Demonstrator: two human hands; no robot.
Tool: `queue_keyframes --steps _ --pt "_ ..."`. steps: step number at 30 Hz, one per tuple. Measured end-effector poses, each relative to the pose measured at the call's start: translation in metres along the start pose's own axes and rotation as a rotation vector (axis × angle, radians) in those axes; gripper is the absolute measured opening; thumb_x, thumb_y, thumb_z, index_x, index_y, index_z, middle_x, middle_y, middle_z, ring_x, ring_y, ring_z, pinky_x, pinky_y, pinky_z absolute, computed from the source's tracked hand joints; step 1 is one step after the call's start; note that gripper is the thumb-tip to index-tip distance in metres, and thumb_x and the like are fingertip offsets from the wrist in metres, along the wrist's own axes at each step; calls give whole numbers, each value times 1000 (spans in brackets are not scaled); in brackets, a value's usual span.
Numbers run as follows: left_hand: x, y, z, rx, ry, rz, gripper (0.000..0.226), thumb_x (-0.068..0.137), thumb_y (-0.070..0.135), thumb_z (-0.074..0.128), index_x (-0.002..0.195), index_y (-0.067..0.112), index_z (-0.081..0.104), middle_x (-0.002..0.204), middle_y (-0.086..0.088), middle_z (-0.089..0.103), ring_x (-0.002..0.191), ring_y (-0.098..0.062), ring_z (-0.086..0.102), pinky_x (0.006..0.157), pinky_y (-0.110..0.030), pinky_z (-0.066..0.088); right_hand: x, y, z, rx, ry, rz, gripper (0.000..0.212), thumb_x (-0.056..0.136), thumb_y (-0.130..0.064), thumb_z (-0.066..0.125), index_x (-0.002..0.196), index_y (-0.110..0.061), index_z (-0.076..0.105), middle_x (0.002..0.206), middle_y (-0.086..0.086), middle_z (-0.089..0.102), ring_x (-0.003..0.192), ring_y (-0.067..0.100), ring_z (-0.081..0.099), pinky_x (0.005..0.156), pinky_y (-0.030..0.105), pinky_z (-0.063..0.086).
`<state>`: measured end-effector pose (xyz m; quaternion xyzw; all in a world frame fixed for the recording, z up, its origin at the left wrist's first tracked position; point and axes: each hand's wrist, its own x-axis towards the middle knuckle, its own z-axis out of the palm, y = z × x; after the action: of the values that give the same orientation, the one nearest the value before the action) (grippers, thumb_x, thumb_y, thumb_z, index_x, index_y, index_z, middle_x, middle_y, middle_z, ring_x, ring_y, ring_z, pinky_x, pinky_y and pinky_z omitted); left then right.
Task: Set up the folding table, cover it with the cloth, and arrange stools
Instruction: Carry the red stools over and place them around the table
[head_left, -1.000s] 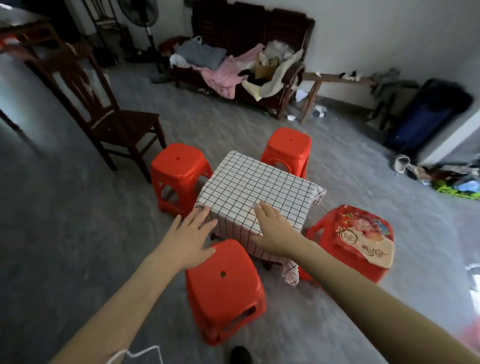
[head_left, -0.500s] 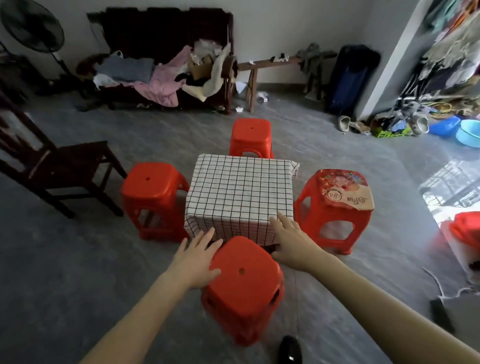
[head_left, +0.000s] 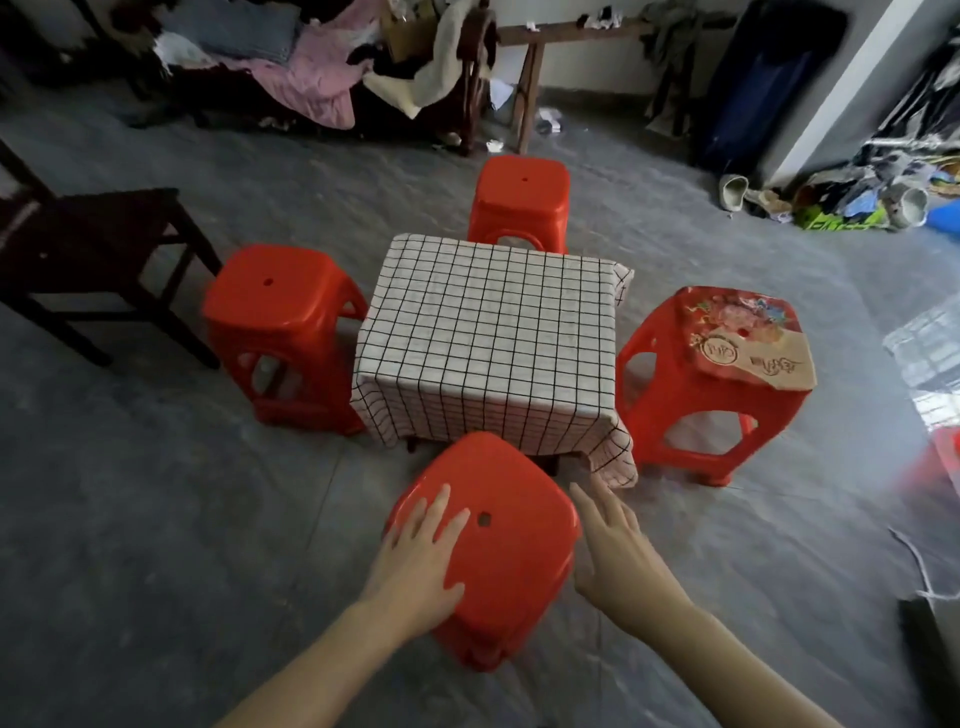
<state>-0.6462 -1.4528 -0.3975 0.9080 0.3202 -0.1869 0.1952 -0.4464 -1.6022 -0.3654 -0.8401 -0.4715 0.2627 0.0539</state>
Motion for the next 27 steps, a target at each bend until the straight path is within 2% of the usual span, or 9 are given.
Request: queue_keyframes --steps 3,7,13,19,21,22,24,25,27 --pt "24 2 56 -77 -92 -28 86 88 44 55 155 31 2 159 7 -24 149 -23 -8 119 -43 13 20 14 40 12 -46 13 98 83 -18 63 155 -30 -2 162 4 -13 149 28 2 115 40 31" --pt "48 10 127 -103 -151 -76 91 87 41 58 154 33 -3 156 5 -31 147 -31 -15 119 -50 7 47 35 87 -43 -124 6 101 83 -26 68 155 -26 -3 161 6 -14 149 29 1 114 41 31" --pt "81 22 193 -150 -78 -228 106 78 54 63 150 40 -13 152 3 -39 143 -34 -28 114 -65 3 102 48 142 -76 -159 10 88 87 -27 59 155 -23 3 162 10 -10 149 32 2 114 44 31" --pt "88 27 223 -116 -50 -280 131 58 74 67 146 40 -23 148 -3 -46 133 -32 -45 109 -69 -3 142 50 163 -77 -163 93 88 87 -28 61 155 -23 5 161 14 -9 148 36 1 117 52 21" --pt "88 29 218 -151 13 -270 123 55 79 61 151 38 -3 156 -4 -33 141 -31 -31 109 -70 5 148 51 165 -61 -158 137 88 87 -30 61 154 -24 4 161 14 -10 148 37 0 116 55 21" --pt "89 28 213 -160 92 -252 116 52 78 60 151 33 20 162 -8 -12 148 -32 -9 107 -69 17 150 51 165 -38 -153 171 88 87 -30 62 153 -24 4 161 13 -11 148 38 0 115 57 23" --pt "94 16 208 -179 262 -200 96 47 71 69 129 24 58 154 -13 34 137 -37 40 97 -64 40 149 50 166 22 -153 256 90 87 -32 64 152 -25 3 160 12 -13 147 40 1 111 61 27" --pt "98 8 204 -156 330 -187 88 46 66 75 122 22 64 148 -13 43 130 -37 49 95 -61 45 148 49 167 44 -157 297 92 87 -33 65 152 -26 1 159 13 -15 146 41 1 110 62 30" --pt "113 -10 191 -134 357 -196 80 56 57 79 125 21 63 151 -12 39 134 -37 44 101 -58 42 144 48 168 78 -170 363 96 87 -34 66 152 -28 -4 158 15 -20 146 44 2 107 62 35"
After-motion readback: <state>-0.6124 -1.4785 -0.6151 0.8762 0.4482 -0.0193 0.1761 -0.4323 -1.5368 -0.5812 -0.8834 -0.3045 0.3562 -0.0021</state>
